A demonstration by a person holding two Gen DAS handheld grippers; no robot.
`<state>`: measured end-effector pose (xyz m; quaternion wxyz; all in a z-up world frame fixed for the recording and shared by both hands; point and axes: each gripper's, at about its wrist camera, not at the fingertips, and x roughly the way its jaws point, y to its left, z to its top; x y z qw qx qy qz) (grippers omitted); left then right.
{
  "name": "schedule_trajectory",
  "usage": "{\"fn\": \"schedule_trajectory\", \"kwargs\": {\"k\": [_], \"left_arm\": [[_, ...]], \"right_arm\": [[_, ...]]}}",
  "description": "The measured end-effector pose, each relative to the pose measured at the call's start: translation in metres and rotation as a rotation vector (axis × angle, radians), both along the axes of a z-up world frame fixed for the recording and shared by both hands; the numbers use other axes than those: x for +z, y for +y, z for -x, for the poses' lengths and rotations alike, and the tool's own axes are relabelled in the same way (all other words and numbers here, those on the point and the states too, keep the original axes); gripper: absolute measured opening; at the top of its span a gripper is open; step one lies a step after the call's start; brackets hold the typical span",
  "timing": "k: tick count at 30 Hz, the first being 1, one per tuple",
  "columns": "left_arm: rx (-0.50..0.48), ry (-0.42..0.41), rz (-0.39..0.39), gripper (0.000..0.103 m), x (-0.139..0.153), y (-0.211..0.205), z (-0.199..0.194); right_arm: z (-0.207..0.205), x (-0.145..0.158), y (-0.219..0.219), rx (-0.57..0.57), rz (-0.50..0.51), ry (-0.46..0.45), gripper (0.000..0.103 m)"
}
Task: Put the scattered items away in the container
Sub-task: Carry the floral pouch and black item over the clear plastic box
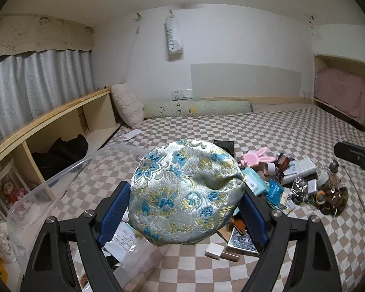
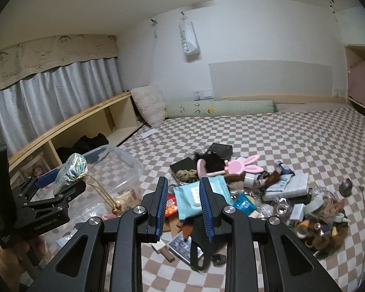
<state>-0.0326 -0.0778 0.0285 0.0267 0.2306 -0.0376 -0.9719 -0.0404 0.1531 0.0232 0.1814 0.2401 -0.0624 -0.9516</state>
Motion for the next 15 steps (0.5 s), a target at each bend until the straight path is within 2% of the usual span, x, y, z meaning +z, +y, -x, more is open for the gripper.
{"fn": "schedule_trajectory", "kwargs": {"k": [15], "left_arm": [[0.112, 0.042, -0.050, 0.086, 0.024, -0.051, -0.009]], "right_arm": [[0.012, 0.026, -0.059, 0.110, 0.010, 0.030, 0.027]]}}
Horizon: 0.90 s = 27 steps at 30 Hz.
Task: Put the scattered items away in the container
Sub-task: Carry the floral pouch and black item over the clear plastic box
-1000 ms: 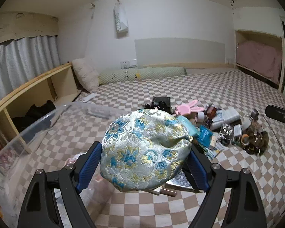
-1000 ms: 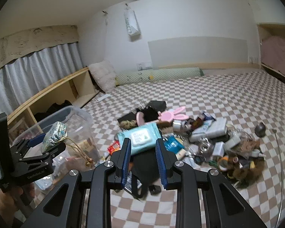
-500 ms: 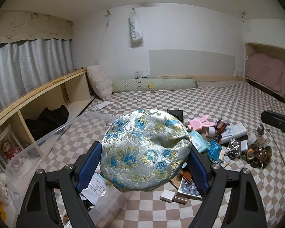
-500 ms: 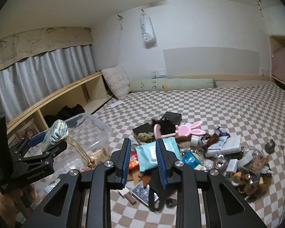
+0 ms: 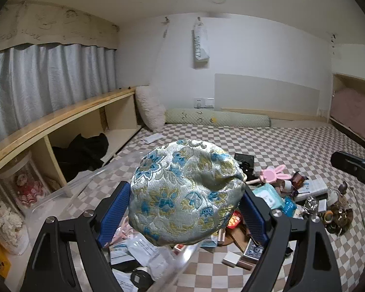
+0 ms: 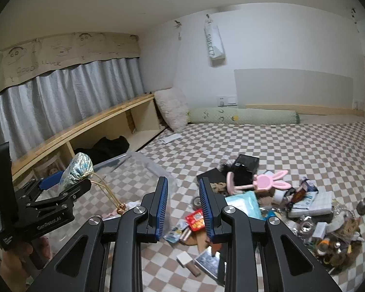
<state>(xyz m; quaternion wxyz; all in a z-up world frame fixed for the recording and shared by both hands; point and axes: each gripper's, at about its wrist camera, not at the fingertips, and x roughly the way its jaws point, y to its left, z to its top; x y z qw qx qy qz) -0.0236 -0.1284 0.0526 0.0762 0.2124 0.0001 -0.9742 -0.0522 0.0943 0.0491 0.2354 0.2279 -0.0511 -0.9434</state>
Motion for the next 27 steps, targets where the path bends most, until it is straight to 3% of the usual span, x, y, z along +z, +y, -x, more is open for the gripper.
{"fn": "schedule_trajectory", "kwargs": {"k": [18, 27], "left_arm": [[0.131, 0.006, -0.038, 0.086, 0.008, -0.055, -0.009], [0.170, -0.033, -0.053, 0.086, 0.002, -0.075, -0.007]], "right_arm": [[0.008, 0.010, -0.076, 0.120, -0.044, 0.020, 0.027], [0.014, 0.003, -0.112, 0.178, -0.072, 0.003, 0.027]]}}
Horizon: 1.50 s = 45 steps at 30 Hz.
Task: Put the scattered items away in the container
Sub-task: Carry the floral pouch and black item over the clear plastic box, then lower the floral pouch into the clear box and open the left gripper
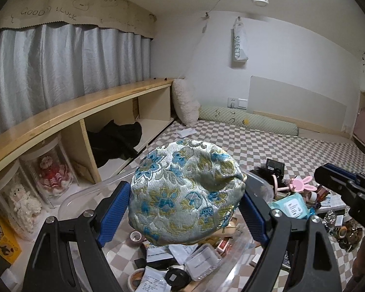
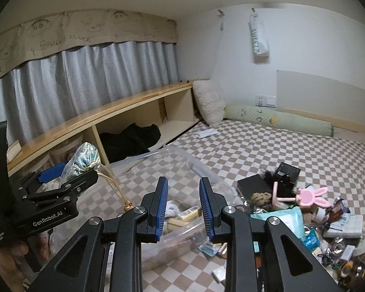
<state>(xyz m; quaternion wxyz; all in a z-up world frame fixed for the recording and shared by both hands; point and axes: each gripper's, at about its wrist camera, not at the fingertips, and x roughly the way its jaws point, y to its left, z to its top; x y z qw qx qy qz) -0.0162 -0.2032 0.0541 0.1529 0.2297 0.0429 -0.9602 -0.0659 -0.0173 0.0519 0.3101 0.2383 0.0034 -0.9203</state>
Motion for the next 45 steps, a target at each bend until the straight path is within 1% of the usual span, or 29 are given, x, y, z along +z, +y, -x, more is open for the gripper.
{"fn": "schedule_trajectory", "kwargs": {"k": [5, 8, 13, 16, 25, 32, 37, 40, 45], "left_arm": [[0.016, -0.027, -0.017, 0.086, -0.006, -0.011, 0.003], [0.030, -0.043, -0.026, 0.086, -0.009, -0.017, 0.004], [0.038, -0.068, -0.050, 0.086, -0.015, -0.026, 0.006], [0.040, -0.087, -0.049, 0.086, -0.019, -0.028, 0.009], [0.057, -0.153, -0.056, 0.086, -0.032, -0.036, 0.017], [0.090, -0.224, -0.053, 0.086, -0.046, -0.045, 0.022], [0.114, -0.292, -0.066, 0.086, -0.061, -0.056, 0.027], [0.131, -0.327, -0.061, 0.086, -0.067, -0.062, 0.028], [0.129, -0.383, -0.084, 0.086, -0.079, -0.067, 0.031]], "right_arm": [[0.002, -0.006, -0.017, 0.029, -0.019, -0.012, 0.027], [0.004, -0.009, -0.024, 0.052, -0.014, -0.037, 0.027], [0.007, -0.018, -0.038, 0.079, -0.040, -0.053, 0.027], [0.007, -0.023, -0.045, 0.094, -0.055, -0.064, 0.027], [0.014, -0.039, -0.068, 0.144, -0.090, -0.138, 0.027], [0.016, -0.058, -0.091, 0.176, -0.161, -0.188, 0.027], [0.022, -0.071, -0.100, 0.180, -0.208, -0.231, 0.027], [0.026, -0.075, -0.101, 0.179, -0.214, -0.252, 0.027], [0.028, -0.079, -0.102, 0.179, -0.216, -0.277, 0.027]]}}
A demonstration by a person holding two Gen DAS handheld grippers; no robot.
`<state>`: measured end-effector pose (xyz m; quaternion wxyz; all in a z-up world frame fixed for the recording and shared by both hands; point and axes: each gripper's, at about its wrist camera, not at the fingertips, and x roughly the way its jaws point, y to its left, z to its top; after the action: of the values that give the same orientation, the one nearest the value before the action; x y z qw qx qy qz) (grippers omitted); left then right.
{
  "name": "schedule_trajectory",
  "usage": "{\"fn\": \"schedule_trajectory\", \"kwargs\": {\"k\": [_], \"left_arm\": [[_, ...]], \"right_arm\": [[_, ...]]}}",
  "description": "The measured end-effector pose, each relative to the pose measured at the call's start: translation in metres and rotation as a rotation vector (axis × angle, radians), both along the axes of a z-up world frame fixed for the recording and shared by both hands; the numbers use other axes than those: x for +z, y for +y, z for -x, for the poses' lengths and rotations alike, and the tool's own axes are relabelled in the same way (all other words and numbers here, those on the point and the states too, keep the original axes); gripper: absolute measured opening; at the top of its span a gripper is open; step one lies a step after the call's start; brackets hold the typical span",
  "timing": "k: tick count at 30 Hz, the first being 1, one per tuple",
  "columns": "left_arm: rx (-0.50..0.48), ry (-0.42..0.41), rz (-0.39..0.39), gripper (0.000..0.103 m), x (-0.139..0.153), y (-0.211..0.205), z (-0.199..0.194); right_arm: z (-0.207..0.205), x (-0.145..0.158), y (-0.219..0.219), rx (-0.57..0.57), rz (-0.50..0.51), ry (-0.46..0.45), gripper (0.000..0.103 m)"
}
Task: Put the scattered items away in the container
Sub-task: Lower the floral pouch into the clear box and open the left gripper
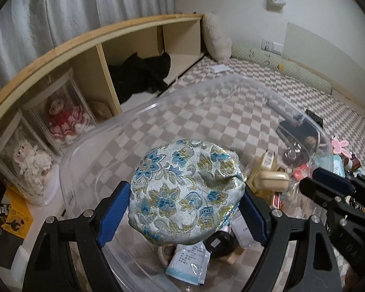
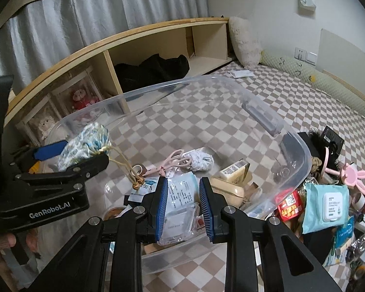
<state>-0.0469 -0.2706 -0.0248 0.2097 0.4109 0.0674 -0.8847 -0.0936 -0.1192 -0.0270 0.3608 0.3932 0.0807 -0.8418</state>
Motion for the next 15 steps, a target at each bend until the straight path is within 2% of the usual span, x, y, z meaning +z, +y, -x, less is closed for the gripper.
{"fn": "schedule_trajectory", "kwargs": {"k": [9, 15], "left_arm": [[-0.018, -0.045, 0.030, 0.088, -0.0038, 0.0069, 0.0025], [-0.019, -0.046, 0.009, 0.089, -0.0042, 0.0050, 0.0021]], "right_arm": [[0.0040, -0.0021, 0.0022, -0.018, 0.003, -0.031, 0.027], [0.0083, -0.0038, 0.0059, -0.040, 0.014, -0.053, 0.028]]}}
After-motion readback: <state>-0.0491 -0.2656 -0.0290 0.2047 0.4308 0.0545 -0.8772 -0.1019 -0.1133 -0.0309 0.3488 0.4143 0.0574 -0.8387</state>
